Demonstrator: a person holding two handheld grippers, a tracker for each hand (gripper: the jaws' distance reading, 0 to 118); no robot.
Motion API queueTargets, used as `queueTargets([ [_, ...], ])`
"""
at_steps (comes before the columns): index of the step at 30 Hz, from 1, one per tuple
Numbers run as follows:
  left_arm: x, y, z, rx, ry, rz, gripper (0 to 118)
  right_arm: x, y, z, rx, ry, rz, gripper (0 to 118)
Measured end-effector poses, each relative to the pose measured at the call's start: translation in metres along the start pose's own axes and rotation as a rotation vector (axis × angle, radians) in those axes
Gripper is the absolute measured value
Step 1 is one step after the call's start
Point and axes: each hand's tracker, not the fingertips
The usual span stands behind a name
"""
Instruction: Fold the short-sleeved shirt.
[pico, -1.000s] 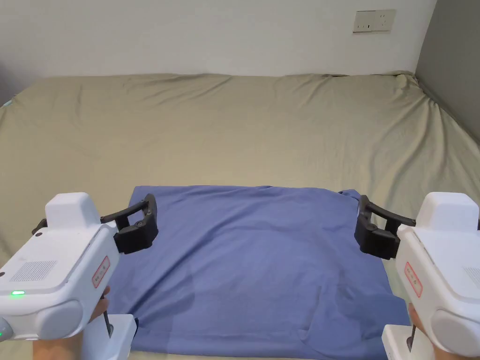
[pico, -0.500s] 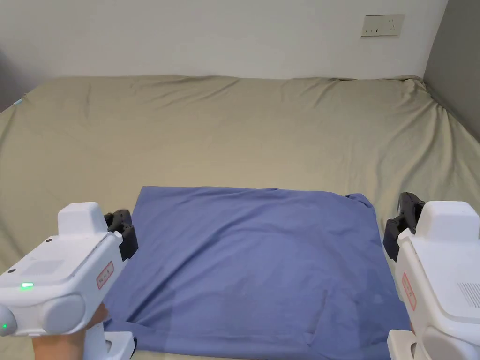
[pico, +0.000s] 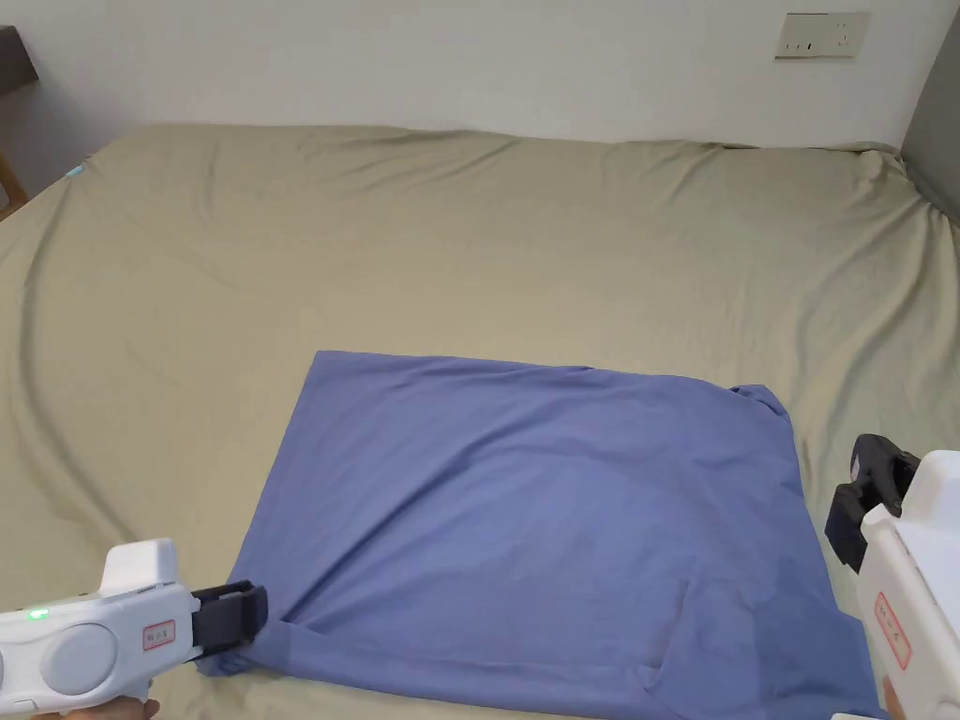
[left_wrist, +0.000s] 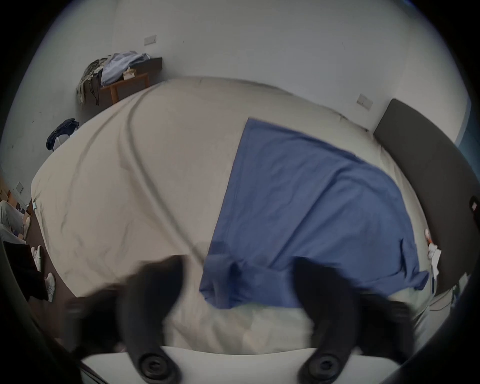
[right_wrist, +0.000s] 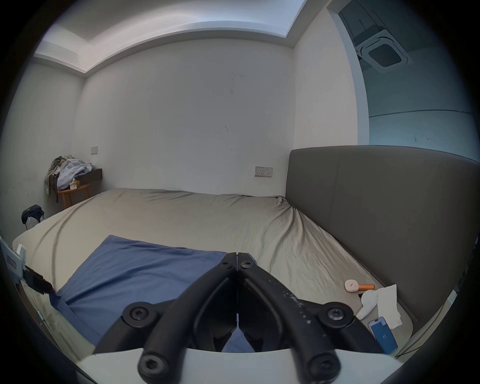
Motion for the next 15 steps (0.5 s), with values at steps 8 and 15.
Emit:
queueTargets([
  [8, 0.007, -0.015, -0.043, -0.048, 0.046, -0.068, 58, 0.002, -0.016, 0.003, -0.083, -0.031, -0.007, 2],
  [15, 0.018, -0.024, -0.032, -0.013, 0.069, -0.097, 5, 0.040, -0.076, -0.017, -0.351, -0.090, -0.048, 45],
])
